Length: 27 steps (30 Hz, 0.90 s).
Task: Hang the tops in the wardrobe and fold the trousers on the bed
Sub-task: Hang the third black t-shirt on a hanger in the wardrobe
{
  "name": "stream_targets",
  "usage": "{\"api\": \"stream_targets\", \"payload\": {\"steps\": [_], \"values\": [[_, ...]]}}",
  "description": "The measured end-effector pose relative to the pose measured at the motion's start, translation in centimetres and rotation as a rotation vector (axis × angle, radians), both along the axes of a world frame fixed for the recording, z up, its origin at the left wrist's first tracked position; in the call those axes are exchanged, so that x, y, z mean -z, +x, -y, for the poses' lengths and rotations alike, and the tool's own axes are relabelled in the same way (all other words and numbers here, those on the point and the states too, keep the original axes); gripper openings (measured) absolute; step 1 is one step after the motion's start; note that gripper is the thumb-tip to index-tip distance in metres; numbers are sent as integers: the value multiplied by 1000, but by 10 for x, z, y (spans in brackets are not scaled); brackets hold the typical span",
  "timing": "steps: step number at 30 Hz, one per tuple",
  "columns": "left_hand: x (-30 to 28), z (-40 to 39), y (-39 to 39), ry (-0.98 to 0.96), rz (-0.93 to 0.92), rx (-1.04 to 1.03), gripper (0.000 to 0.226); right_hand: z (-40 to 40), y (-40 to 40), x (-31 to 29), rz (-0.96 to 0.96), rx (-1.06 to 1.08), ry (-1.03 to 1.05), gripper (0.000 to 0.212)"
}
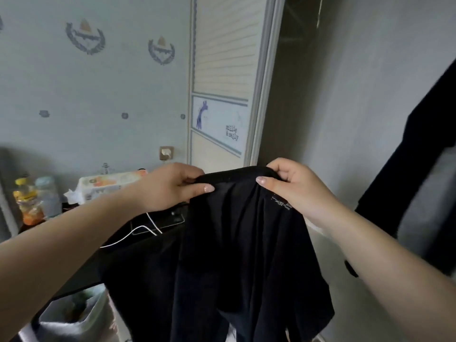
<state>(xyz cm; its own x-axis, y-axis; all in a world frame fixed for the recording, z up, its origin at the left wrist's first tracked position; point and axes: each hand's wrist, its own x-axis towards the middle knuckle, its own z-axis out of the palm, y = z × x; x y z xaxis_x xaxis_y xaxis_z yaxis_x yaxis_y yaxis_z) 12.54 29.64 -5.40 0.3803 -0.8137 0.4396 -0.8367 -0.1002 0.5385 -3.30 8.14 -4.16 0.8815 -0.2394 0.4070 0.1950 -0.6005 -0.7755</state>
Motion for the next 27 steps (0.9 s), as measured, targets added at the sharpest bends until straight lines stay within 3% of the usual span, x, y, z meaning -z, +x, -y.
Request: {"api": "stream_targets", "payload": {"steps": [4, 6, 14, 24, 27], "values": [[-13, 66, 17, 62, 220, 83, 46, 45, -9, -7, -2, 169, -15, 9], [-22, 100, 26, 107, 215, 111, 49, 68, -10, -14, 3, 260, -23, 11], [-62, 222, 67, -150, -420, 427, 23, 133, 16, -68, 61, 531, -94, 14], [-126, 328, 118, -407, -629, 438, 18, 178, 55, -137, 13, 688, -398, 12], [-143, 345, 129, -438, -840, 504, 20, 187, 68, -146, -6, 675, -446, 9]]}}
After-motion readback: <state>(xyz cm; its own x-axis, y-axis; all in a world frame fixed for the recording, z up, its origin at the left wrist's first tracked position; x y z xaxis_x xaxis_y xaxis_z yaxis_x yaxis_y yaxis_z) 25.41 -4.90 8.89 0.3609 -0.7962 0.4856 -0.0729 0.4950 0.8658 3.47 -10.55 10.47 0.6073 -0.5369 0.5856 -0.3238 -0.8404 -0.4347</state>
